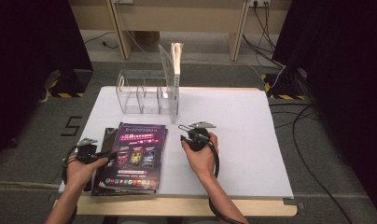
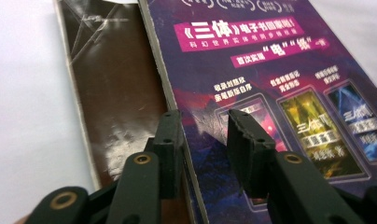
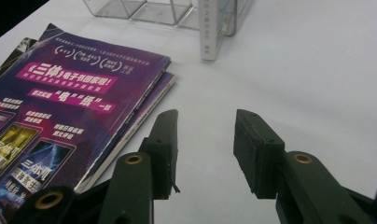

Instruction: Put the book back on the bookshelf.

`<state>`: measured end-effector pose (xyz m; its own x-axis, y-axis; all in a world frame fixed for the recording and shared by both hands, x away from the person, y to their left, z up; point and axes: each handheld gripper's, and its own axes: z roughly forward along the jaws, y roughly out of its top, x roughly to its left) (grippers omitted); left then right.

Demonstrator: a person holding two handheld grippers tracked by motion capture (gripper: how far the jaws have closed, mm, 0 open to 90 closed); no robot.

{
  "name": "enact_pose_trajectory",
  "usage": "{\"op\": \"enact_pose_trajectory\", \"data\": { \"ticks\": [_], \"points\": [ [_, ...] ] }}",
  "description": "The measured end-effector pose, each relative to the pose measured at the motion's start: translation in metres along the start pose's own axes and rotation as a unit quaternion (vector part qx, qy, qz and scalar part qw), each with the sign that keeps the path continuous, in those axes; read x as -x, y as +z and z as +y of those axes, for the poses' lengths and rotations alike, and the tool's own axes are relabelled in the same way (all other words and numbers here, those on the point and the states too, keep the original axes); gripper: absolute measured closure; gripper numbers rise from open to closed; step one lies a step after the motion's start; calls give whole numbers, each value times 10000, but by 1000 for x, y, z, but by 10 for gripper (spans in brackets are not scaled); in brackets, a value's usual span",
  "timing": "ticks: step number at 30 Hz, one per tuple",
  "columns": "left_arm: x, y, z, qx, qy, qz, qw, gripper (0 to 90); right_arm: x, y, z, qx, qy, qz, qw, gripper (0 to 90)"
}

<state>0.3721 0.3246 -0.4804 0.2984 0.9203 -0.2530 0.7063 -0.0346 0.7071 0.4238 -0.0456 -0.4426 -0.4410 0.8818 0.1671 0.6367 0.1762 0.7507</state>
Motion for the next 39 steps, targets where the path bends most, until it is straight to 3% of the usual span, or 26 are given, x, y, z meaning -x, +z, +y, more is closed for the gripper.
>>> {"op": "enact_pose_trajectory", "data": {
  "ticks": [5,8,13,16,25,39],
  "points": [
    [2,-1,1,31,104,74,9999,655,-5,7,-1,-119,-33,141,9998,602],
    [1,-1,2,124,34,60,9999,666,-7,11,-1,-179,-50,180,9997,601],
    [1,-2,5,87,138,280,9995,781,-9,15,-1,-283,-76,196,9994,597],
    [0,-1,5,94,30,153,9998,822,-10,17,-1,-344,-45,209,9992,595],
    [13,0,2,-21,314,114,9994,808,-19,26,3,-488,-113,369,9981,589],
    [17,5,1,26,327,127,9994,772,-28,62,10,-869,31,688,9938,574]
  ]
}}
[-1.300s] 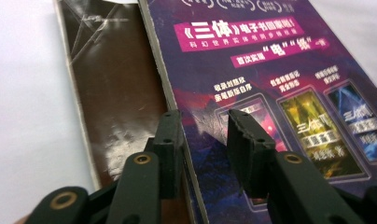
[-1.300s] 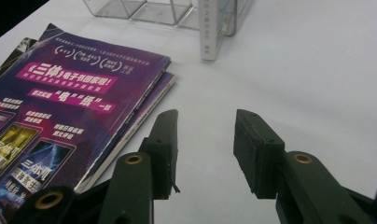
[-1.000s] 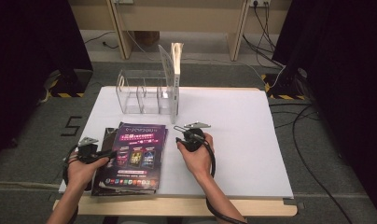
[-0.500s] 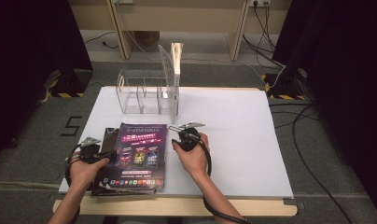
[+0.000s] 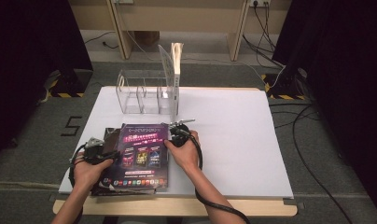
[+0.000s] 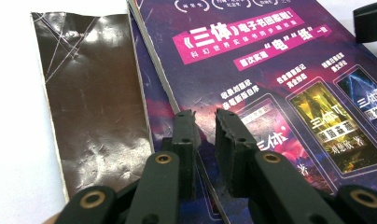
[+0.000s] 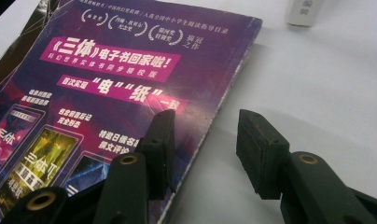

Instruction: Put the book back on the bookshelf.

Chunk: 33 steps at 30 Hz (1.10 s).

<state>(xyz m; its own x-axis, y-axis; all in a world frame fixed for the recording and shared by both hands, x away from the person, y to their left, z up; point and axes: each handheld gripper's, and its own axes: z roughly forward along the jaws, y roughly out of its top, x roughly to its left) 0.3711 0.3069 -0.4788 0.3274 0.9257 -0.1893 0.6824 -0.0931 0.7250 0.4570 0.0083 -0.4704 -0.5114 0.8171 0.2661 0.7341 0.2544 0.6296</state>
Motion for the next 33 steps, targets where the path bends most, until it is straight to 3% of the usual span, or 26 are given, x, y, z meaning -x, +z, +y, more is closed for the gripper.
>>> {"op": "enact_pose_trajectory", "data": {
  "ticks": [15,23,30,33],
  "points": [
    [1,1,-1,27,-132,-18,9999,753,1,11,5,-42,208,240,9995,563],
    [1,1,-1,15,-125,-27,9999,737,6,20,6,-5,687,443,9967,510],
    [2,1,0,6,-85,21,10000,737,10,23,9,-56,799,559,9952,500],
    [3,1,0,-25,-20,60,10000,737,10,23,10,-127,860,536,9948,535]
  ]
}}
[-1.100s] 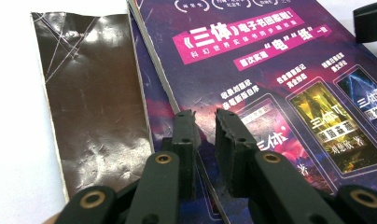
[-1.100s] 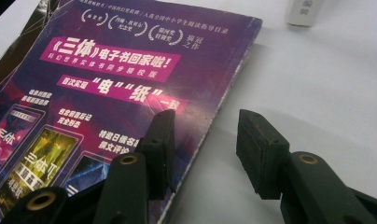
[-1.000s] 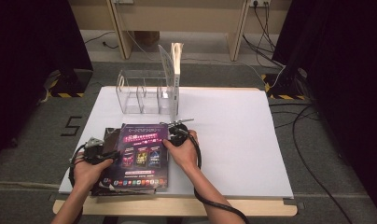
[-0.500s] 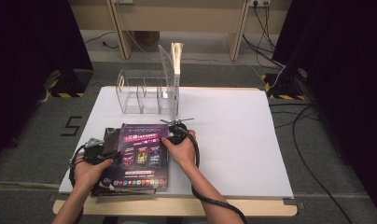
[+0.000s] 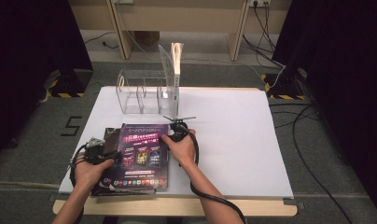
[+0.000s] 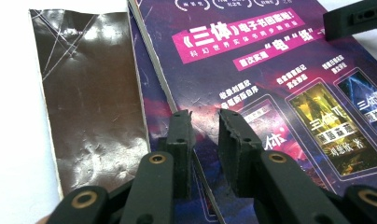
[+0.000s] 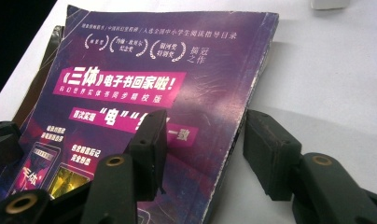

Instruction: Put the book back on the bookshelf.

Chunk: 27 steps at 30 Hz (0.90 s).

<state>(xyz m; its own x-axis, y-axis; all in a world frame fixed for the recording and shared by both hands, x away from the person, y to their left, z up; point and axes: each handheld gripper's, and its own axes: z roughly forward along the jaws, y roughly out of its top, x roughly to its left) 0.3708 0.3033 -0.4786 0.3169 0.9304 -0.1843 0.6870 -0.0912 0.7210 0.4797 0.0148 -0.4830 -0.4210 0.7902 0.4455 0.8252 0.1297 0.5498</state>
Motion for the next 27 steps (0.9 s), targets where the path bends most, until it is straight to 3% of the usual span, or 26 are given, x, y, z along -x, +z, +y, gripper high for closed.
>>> {"op": "enact_pose_trajectory", "data": {
  "ticks": [1,9,13,22,27],
  "points": [
    [0,0,0,2,26,0,10000,738,0,-1,0,-9,60,41,10000,550],
    [0,-1,0,-5,65,33,10000,739,-16,-14,5,313,-403,-225,9984,708],
    [0,-2,0,-26,91,86,9999,740,-26,-21,10,420,-497,-38,9979,759],
    [1,-2,0,-32,162,134,9998,741,-29,-19,17,180,-687,-114,9974,755],
    [3,-2,0,-34,273,175,9995,741,-27,-22,20,161,-497,99,9986,785]
  ]
}}
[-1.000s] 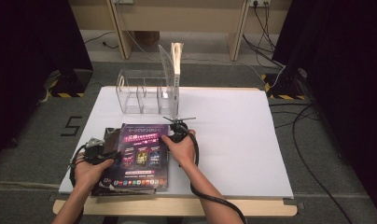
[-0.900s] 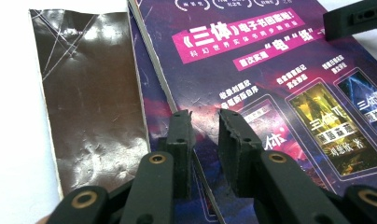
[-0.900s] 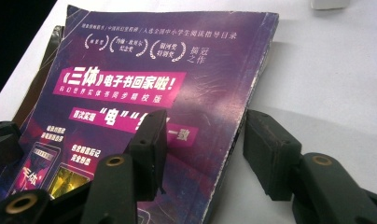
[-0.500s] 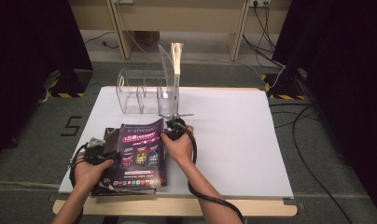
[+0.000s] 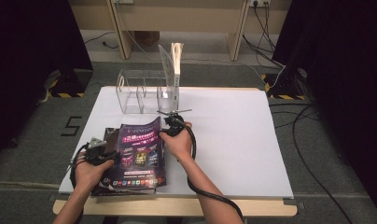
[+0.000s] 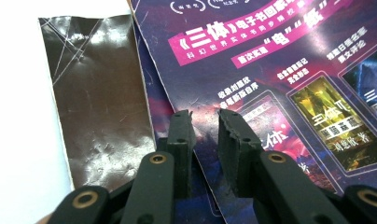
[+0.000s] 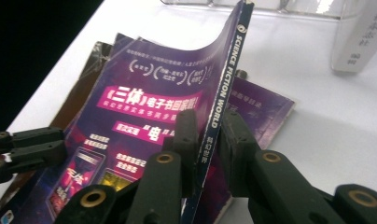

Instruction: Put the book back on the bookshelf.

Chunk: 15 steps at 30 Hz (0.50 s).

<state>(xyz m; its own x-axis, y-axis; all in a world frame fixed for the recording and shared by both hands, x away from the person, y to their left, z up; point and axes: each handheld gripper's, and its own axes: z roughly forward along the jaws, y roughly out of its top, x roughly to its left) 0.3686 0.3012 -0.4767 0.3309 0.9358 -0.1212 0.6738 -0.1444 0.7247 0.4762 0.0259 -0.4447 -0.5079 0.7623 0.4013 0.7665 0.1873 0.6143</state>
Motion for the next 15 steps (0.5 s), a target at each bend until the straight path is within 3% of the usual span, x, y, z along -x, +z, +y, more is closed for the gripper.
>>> {"op": "enact_pose_trajectory", "data": {
  "ticks": [5,15],
  "points": [
    [0,0,0,-29,54,26,10000,742,-6,-5,4,45,44,107,9999,794],
    [1,0,1,-47,61,47,10000,742,-5,2,4,-110,-19,63,9999,768]
  ]
}}
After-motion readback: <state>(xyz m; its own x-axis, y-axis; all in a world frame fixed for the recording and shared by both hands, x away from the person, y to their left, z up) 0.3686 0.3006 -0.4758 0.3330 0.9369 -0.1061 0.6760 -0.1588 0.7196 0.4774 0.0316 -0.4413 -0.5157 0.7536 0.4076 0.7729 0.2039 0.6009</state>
